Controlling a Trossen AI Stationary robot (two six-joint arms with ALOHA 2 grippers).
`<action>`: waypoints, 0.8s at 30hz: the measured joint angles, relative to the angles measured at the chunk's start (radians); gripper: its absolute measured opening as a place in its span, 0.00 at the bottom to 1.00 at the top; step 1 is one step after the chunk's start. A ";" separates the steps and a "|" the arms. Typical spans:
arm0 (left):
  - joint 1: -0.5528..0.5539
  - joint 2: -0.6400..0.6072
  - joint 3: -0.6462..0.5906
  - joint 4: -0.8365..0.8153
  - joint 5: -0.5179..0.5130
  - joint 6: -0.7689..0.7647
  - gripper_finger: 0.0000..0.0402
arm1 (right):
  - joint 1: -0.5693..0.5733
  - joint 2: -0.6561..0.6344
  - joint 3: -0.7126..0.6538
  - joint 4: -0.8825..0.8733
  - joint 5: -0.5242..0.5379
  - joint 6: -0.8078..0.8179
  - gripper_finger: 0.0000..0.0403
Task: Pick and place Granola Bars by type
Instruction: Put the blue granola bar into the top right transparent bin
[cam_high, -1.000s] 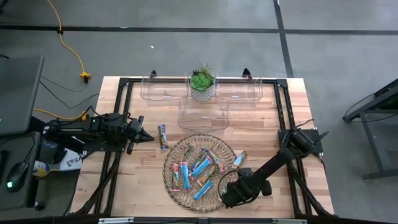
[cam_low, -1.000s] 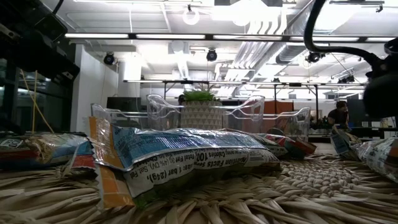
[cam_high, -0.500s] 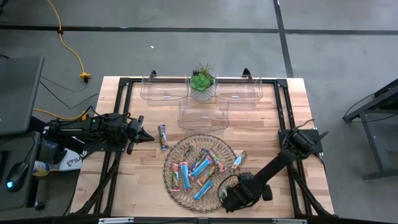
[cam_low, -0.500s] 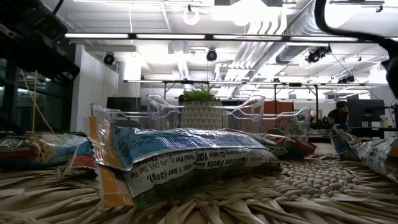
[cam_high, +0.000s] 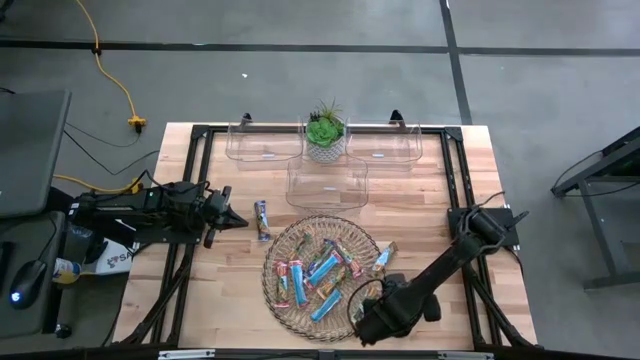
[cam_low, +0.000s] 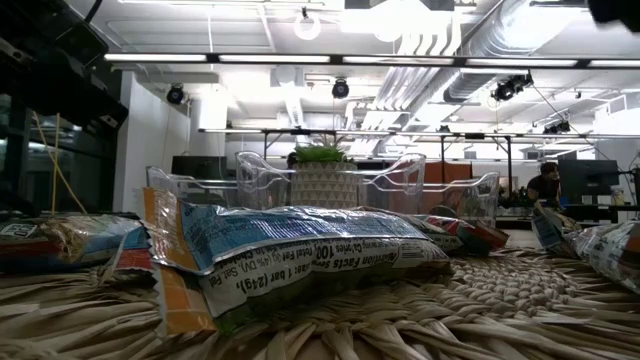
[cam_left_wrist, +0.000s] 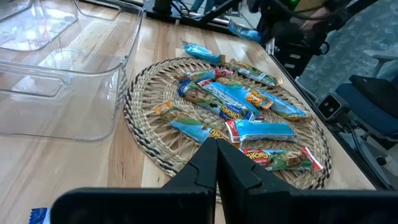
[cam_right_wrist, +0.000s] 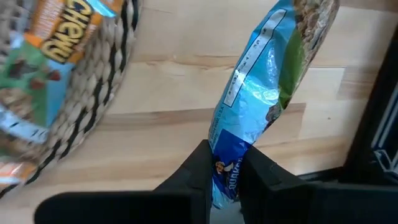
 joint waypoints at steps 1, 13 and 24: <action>0.000 0.000 0.000 0.000 0.000 0.000 0.00 | 0.000 0.000 0.016 -0.014 0.003 -0.002 0.09; 0.000 0.000 0.000 0.000 -0.001 0.000 0.00 | -0.010 -0.001 0.175 -0.129 0.110 -0.055 0.08; 0.000 0.000 0.000 0.000 -0.005 0.000 0.00 | -0.055 -0.002 0.294 -0.188 0.314 -0.182 0.08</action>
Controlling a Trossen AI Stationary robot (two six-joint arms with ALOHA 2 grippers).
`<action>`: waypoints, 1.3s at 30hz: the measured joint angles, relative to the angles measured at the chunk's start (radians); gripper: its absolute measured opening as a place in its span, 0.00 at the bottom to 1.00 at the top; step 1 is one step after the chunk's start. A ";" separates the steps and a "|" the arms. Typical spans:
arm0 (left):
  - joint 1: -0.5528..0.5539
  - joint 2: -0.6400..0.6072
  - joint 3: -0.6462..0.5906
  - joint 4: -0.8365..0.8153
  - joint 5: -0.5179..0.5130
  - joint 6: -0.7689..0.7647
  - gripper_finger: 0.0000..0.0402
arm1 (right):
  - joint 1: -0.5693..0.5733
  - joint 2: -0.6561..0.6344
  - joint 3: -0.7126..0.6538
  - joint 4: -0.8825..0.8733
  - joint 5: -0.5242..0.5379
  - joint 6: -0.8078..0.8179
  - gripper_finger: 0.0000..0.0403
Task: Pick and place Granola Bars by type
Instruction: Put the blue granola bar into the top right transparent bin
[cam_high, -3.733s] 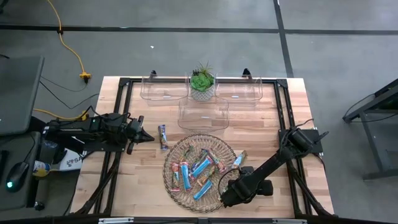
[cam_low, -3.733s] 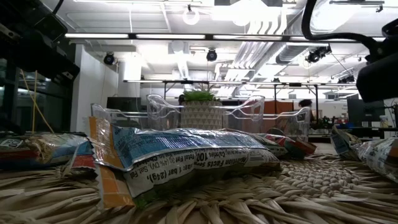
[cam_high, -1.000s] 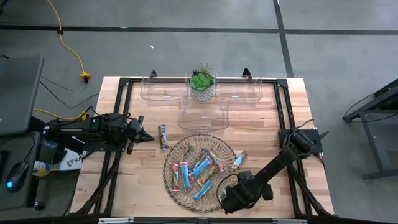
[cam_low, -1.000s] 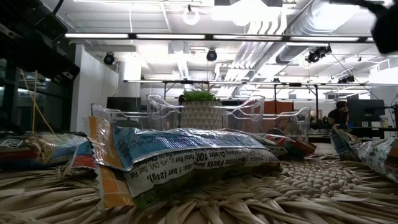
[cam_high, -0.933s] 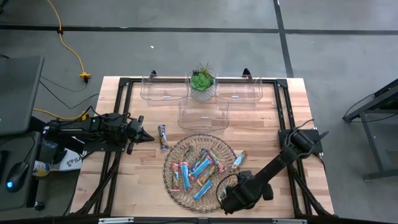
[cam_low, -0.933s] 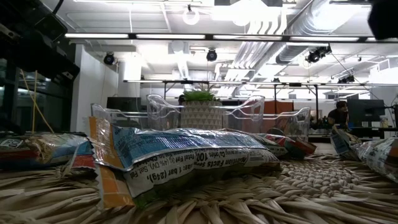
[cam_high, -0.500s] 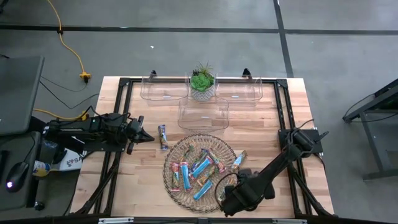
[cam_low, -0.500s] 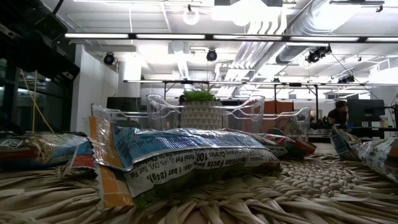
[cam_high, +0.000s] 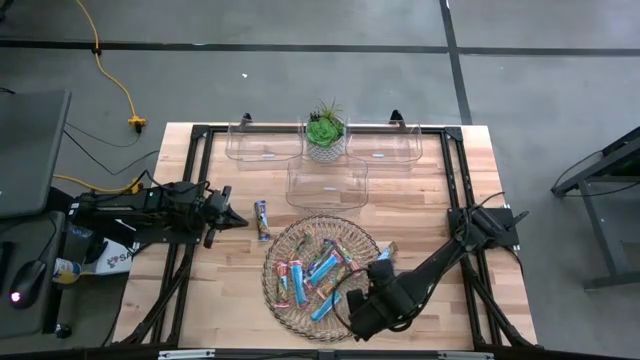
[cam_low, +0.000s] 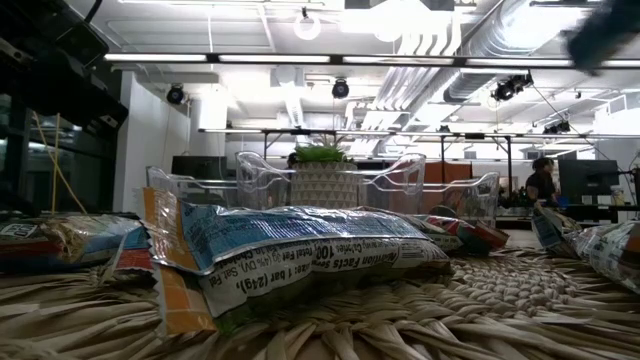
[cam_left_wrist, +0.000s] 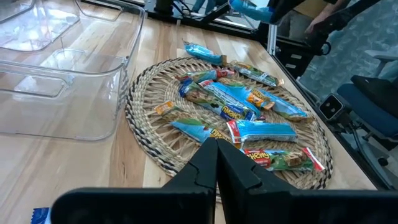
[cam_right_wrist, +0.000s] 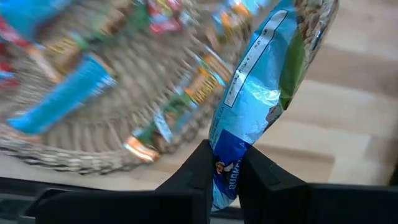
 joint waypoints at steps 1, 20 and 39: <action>0.000 0.000 0.000 0.000 0.000 0.000 0.00 | -0.006 0.000 0.008 -0.002 0.021 -0.018 0.08; 0.000 0.000 0.000 0.000 0.000 0.000 0.00 | -0.219 0.000 0.189 -0.022 0.412 -0.415 0.09; 0.000 0.000 0.000 0.000 0.004 0.000 0.00 | -0.590 -0.212 0.270 -0.022 0.566 -0.796 0.07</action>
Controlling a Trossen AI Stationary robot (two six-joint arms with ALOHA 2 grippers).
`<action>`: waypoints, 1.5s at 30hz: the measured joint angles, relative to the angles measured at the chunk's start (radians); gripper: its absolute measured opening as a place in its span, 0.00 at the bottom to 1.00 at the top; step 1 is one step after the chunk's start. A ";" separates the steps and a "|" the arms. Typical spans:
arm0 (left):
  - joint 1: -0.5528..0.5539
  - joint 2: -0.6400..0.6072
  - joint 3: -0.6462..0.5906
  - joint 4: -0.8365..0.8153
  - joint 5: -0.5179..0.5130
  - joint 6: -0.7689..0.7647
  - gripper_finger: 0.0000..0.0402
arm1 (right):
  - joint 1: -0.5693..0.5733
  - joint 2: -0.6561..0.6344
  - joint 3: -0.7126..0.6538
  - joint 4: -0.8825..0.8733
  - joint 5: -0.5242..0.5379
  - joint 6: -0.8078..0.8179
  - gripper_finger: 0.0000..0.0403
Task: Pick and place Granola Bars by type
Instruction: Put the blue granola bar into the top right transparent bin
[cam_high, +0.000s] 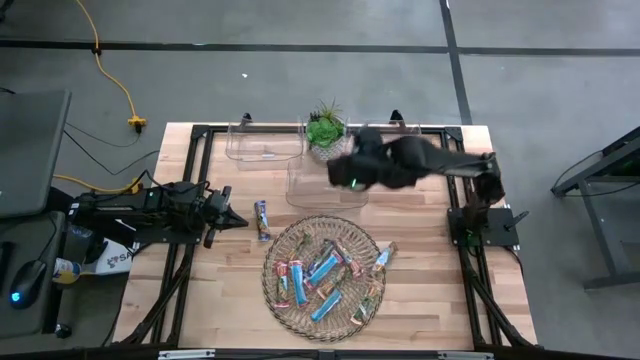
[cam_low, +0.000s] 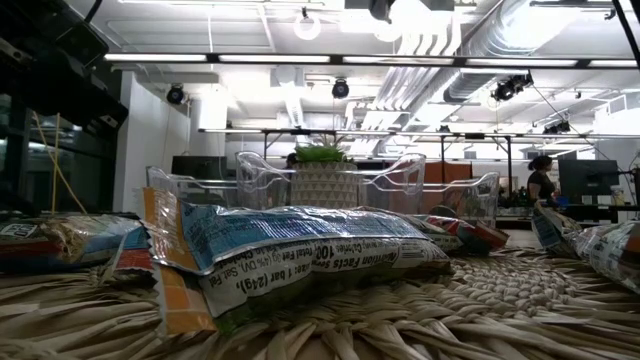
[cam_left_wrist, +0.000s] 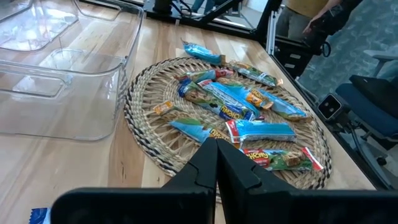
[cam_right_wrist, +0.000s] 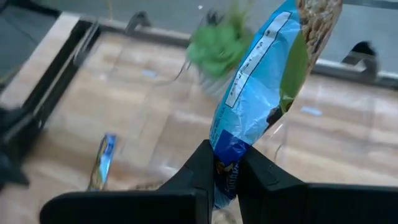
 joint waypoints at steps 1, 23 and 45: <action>0.000 0.000 0.000 0.001 0.000 0.000 0.00 | -0.024 -0.013 -0.001 0.000 -0.005 -0.018 0.07; 0.000 0.000 0.000 0.000 -0.004 0.000 0.00 | -0.520 -0.079 -0.012 0.006 -0.195 -1.354 0.07; 0.000 0.000 0.000 0.000 -0.003 0.000 0.00 | -0.674 -0.077 -0.765 0.331 -0.070 -2.140 0.10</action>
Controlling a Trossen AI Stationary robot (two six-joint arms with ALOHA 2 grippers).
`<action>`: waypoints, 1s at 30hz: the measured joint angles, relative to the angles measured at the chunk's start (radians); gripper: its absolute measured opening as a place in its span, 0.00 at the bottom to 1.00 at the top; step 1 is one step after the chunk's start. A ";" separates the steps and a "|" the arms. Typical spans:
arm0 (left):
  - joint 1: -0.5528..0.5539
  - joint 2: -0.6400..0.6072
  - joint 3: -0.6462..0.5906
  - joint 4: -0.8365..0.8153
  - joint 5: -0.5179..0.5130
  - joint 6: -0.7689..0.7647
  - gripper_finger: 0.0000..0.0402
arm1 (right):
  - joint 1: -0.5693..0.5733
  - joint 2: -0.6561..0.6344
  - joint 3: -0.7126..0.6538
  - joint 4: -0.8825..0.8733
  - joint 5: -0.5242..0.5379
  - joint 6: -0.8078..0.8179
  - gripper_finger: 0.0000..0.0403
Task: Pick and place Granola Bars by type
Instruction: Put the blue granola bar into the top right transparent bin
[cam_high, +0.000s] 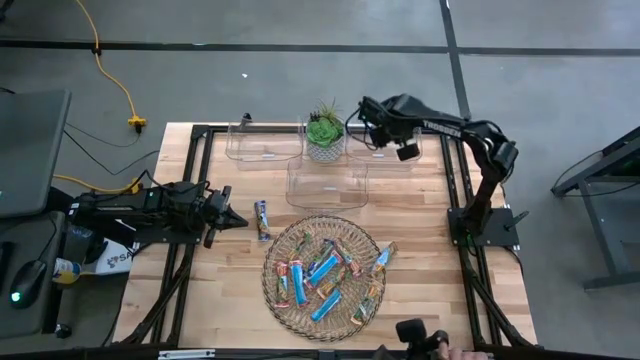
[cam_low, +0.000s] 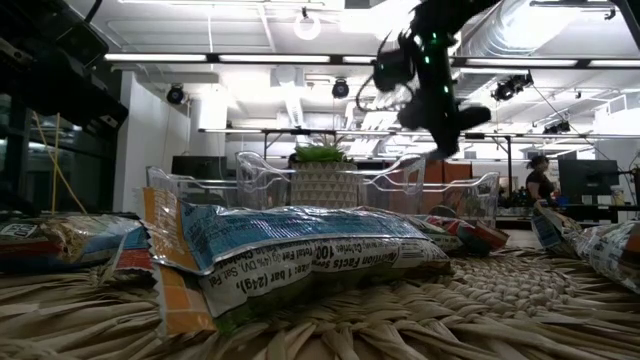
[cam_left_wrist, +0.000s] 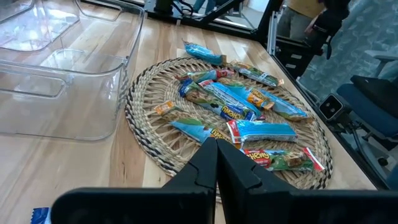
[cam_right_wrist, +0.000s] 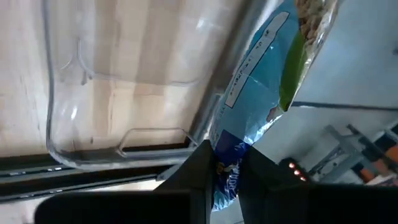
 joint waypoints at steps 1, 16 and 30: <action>0.000 0.000 0.000 0.000 0.000 0.000 0.00 | 0.000 0.000 -0.025 0.017 0.000 -0.016 0.10; 0.000 0.000 0.000 0.000 0.000 0.000 0.00 | 0.002 0.000 -0.237 0.175 0.064 -0.068 0.10; 0.000 0.000 0.000 0.000 0.003 0.000 0.00 | 0.003 0.000 -0.238 0.188 0.055 -0.055 0.16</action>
